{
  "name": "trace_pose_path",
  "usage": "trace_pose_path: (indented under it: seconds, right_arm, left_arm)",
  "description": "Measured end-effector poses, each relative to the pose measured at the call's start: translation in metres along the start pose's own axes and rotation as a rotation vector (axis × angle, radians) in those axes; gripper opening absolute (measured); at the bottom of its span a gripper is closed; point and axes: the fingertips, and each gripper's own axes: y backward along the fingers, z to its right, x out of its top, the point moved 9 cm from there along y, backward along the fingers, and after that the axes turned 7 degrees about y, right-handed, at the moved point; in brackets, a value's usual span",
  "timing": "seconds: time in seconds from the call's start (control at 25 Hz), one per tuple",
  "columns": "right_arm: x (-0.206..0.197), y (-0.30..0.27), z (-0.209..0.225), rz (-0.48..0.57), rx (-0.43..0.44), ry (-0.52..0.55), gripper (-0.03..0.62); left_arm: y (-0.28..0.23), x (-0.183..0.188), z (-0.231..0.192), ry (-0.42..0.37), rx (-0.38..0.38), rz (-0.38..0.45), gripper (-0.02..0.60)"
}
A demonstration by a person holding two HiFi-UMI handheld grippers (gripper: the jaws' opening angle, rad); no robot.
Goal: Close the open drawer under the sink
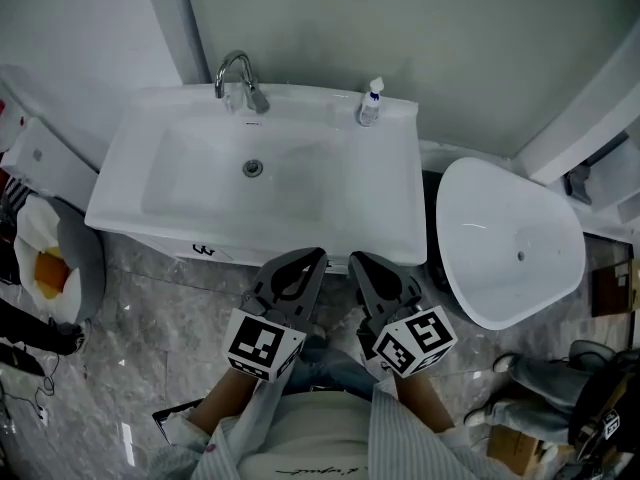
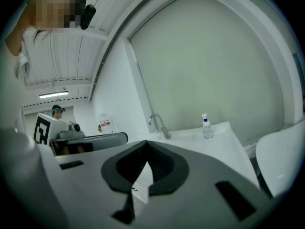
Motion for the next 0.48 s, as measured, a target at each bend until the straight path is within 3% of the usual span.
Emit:
trace_pose_path:
  seconds: [0.48]
  right_arm:
    - [0.0070, -0.0102, 0.0033, -0.002, 0.013, 0.006, 0.009]
  left_arm:
    - [-0.0072, 0.0016, -0.0083, 0.000, 0.001, 0.000, 0.015]
